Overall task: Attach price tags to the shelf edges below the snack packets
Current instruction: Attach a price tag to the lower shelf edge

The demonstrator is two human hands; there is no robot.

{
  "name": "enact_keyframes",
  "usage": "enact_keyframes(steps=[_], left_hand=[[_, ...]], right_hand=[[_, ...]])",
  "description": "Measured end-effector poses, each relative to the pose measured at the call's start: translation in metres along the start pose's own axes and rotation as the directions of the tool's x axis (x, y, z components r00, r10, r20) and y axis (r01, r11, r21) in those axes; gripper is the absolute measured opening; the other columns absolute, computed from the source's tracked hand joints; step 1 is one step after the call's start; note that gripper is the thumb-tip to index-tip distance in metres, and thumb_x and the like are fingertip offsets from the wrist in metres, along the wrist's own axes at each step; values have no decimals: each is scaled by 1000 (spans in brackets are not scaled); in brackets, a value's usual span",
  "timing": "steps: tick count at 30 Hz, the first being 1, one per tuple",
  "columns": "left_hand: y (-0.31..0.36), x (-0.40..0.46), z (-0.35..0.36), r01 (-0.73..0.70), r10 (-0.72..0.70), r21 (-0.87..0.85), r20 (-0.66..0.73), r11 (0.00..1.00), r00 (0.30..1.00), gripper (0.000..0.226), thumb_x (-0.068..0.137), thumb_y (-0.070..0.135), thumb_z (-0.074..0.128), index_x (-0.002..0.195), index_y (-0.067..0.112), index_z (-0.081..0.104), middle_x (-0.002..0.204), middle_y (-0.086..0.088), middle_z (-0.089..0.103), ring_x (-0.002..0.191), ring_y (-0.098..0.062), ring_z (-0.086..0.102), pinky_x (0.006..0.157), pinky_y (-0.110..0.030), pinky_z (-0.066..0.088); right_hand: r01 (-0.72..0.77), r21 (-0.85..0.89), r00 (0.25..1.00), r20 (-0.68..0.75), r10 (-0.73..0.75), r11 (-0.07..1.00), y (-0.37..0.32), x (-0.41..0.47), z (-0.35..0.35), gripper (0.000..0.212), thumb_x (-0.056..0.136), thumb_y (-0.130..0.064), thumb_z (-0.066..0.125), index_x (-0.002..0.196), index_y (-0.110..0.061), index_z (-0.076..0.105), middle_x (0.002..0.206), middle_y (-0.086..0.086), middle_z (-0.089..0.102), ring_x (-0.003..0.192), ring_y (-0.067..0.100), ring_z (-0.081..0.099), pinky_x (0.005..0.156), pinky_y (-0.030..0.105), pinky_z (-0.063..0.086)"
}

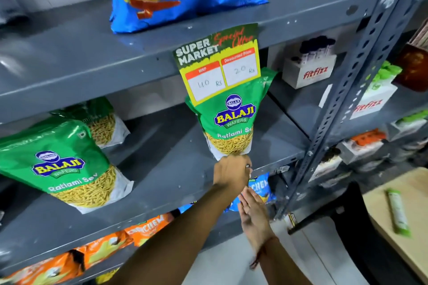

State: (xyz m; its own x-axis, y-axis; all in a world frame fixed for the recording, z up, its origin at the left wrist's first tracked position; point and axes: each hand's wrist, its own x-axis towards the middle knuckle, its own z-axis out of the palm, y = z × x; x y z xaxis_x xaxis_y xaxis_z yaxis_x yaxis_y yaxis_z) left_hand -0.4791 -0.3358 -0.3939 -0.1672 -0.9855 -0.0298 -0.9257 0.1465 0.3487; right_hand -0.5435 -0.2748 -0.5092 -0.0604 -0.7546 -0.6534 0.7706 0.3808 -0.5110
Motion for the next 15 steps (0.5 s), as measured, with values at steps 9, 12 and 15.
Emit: enact_keyframes(steps=[9,12,15], left_hand=[[-25,-30,13,199,-235,-289,-95,936,967,18,77,35,56,84,35,73,83,7,78,83,-23,69,70,-31,51],[-32,-55,25,231,-302,-414,-114,880,946,25,73,41,55,77,27,75,85,1,78,79,-23,72,69,-35,55],[-36,-68,37,269,-362,-474,-116,839,925,13,78,33,67,75,24,76,83,2,77,77,-21,71,66,-33,53]], right_hand=[[373,-280,926,54,-374,885,-36,3,-31,9,80,-8,72,76,-16,72,75,-6,74,75,11,65,66,22,48],[528,-410,846,185,-499,743,-53,1,-42,8,77,-5,74,74,-13,74,77,-4,75,74,8,67,71,15,51],[614,-520,779,277,-562,594,-63,2,-43,8,76,-5,76,73,-12,74,80,-1,77,75,10,69,71,18,54]])
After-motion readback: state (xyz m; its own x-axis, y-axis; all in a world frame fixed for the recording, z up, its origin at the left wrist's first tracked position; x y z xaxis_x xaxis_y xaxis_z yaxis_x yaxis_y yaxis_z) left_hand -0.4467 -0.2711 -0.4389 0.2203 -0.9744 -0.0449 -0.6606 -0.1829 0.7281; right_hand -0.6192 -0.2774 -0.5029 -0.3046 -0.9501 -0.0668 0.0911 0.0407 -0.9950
